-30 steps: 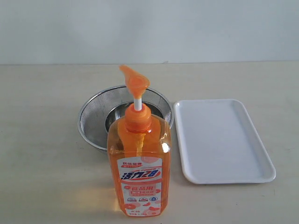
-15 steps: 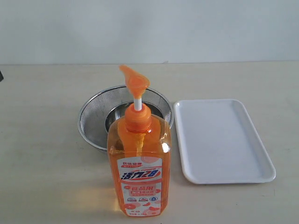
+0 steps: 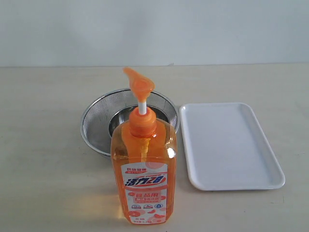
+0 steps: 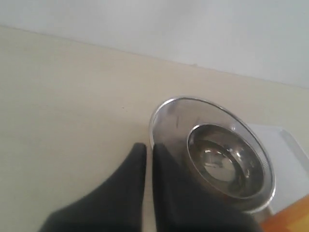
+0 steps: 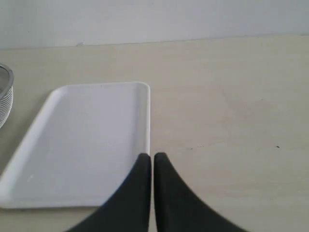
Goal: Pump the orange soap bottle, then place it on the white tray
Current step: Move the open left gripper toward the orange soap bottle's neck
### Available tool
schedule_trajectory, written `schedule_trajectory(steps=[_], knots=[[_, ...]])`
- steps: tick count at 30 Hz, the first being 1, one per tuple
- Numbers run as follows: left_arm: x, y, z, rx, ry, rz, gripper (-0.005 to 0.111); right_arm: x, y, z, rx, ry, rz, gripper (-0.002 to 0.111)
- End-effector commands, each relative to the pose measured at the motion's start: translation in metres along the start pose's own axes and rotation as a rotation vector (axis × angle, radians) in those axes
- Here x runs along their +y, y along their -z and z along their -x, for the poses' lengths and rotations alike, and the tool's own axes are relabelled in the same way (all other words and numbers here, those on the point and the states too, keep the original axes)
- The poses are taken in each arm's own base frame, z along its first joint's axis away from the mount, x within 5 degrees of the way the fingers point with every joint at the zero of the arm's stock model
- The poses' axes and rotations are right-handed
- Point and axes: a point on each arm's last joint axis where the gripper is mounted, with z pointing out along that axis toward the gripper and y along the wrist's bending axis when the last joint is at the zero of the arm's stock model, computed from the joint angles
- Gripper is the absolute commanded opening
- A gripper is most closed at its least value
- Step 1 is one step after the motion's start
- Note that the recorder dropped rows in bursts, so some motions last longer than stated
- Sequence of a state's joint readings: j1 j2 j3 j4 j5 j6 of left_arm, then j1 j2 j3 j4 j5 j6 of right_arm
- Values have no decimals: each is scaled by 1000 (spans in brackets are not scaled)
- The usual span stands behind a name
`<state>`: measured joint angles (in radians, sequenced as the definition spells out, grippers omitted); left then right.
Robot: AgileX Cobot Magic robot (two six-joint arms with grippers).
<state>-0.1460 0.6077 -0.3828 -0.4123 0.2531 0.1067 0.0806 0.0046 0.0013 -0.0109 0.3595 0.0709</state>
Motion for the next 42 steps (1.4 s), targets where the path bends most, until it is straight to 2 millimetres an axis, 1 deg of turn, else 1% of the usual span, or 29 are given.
schedule_trajectory(steps=[1,5,9,13,15,18,19,22,25,29,32,34,36,38,40,42], knots=[[-2,3,12,-120,-37,2,5,0,0,1,-9,3,-1,0],[-2,1,12,-221,-113,-8,5,0,0,1,-9,3,-1,0],[-1,-2,9,-404,-169,-44,5,0,0,1,-9,3,-1,0],[-1,-8,-5,-405,-304,-78,5,0,0,1,-9,3,-1,0],[-4,-9,-12,-428,-322,-132,5,0,0,1,-9,3,-1,0],[-11,-10,-19,-455,-411,-215,5,0,0,1,-9,3,-1,0],[-12,-11,-21,-450,-426,-233,5,0,0,1,-9,2,-1,0],[-11,-15,-30,-410,-381,-261,5,0,0,1,-9,2,-1,0],[-9,-18,-46,-363,-395,-286,5,0,0,1,-9,2,-1,0],[-13,-16,-70,-275,-543,-394,5,0,0,1,-9,2,-1,0],[-23,-9,-74,-311,-560,-529,5,0,0,1,-9,2,-1,0],[-26,-7,-74,-320,-552,-564,5,0,0,1,-9,2,-1,0],[-26,-8,-78,-277,-566,-576,5,0,0,1,-9,2,-1,0],[-28,-7,-81,-248,-545,-609,5,0,0,1,-9,2,-1,0],[-32,-3,-79,-262,-481,-669,5,0,0,1,-9,2,-1,0],[-36,-1,-78,-267,-464,-722,5,0,0,1,-9,2,-1,0]])
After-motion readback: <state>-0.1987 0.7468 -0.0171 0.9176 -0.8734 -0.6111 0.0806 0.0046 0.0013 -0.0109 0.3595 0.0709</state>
